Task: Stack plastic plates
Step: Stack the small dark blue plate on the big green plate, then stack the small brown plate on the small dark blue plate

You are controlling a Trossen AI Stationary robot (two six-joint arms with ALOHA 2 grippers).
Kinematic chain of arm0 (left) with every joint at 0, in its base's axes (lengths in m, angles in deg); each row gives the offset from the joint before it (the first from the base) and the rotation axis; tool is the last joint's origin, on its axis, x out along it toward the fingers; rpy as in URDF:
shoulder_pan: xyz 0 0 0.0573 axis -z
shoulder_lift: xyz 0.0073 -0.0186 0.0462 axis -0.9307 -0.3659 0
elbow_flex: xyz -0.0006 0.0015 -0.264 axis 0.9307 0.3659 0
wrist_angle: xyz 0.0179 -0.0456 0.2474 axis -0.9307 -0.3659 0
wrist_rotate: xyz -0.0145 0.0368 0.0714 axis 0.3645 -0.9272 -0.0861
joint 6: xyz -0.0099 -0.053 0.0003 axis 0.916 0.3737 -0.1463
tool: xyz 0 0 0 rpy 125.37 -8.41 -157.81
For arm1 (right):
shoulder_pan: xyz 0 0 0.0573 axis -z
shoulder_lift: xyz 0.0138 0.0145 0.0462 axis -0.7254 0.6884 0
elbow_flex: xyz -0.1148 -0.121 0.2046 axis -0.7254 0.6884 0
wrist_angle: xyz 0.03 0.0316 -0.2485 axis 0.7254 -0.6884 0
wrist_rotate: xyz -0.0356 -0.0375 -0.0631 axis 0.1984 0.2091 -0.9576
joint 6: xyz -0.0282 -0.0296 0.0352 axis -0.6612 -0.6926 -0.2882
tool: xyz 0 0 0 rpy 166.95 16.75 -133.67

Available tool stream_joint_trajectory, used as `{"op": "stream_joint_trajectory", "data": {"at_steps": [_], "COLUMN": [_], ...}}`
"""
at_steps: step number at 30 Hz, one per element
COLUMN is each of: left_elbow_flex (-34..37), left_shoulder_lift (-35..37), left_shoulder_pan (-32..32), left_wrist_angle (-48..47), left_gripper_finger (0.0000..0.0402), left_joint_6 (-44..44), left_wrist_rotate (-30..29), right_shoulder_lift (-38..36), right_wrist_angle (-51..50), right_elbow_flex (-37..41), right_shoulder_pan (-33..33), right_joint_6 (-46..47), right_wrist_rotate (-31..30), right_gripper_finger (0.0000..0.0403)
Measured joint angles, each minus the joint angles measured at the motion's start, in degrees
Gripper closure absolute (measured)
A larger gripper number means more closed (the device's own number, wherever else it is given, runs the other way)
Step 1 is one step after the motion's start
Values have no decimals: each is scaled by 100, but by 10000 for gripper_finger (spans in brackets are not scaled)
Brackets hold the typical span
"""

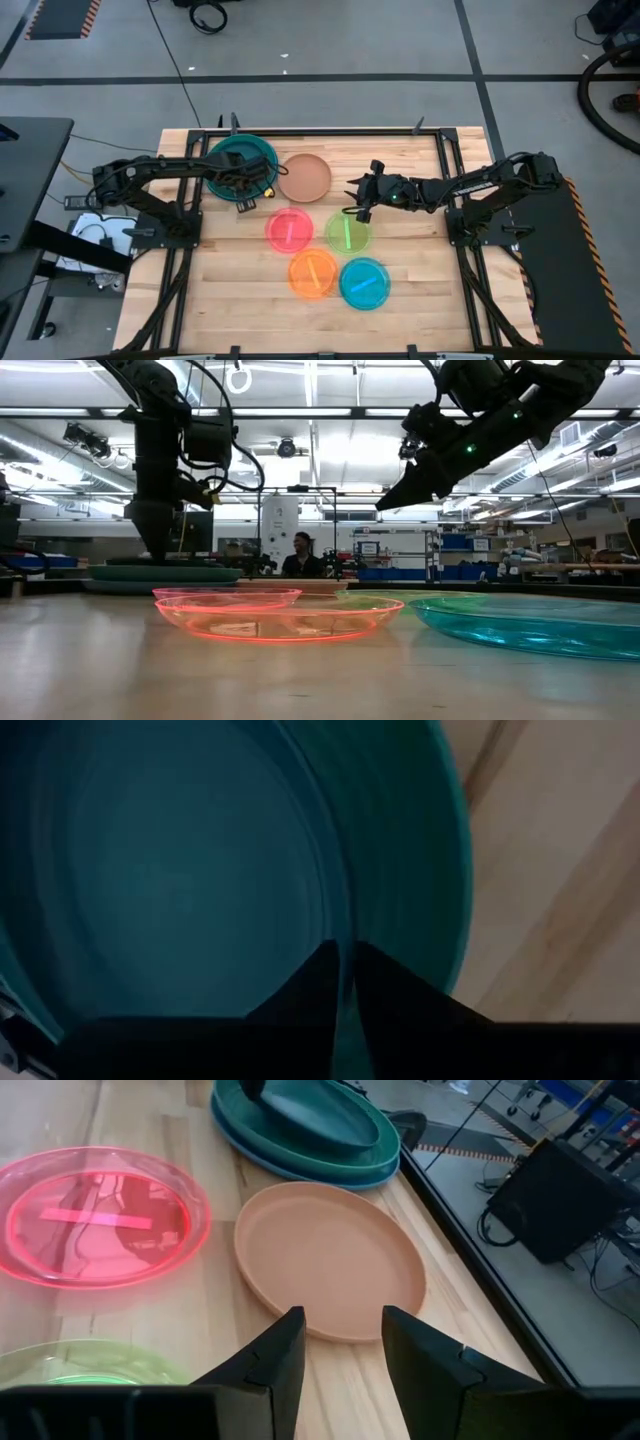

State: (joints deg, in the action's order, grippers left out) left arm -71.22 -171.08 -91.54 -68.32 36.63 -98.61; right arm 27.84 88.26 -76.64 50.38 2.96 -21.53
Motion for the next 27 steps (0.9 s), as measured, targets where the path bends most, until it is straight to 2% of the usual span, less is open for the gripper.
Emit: {"op": "stream_joint_trajectory", "data": {"at_steps": [8,11,20,27], "left_elbow_flex": [-77,-240,-407,-407], "left_shoulder_lift": [7,11,11,11], "left_shoulder_pan": [37,176,500,496], "left_wrist_angle": [-6,69,708,1261], "left_gripper_finger": [289,274,269,269], "left_joint_6": [31,-279,-1722,-1883], "left_wrist_rotate": [420,419,337,334], "right_shoulder_lift": [0,-2,0,0], "right_wrist_angle": [-2,-2,-145,-236], "right_elbow_flex": [0,0,0,0], "right_shoulder_pan": [45,45,43,43], "right_joint_6": [-2,-5,22,67], "right_wrist_rotate": [-7,-7,-4,-9], "right_gripper_finger": [258,258,258,258]}}
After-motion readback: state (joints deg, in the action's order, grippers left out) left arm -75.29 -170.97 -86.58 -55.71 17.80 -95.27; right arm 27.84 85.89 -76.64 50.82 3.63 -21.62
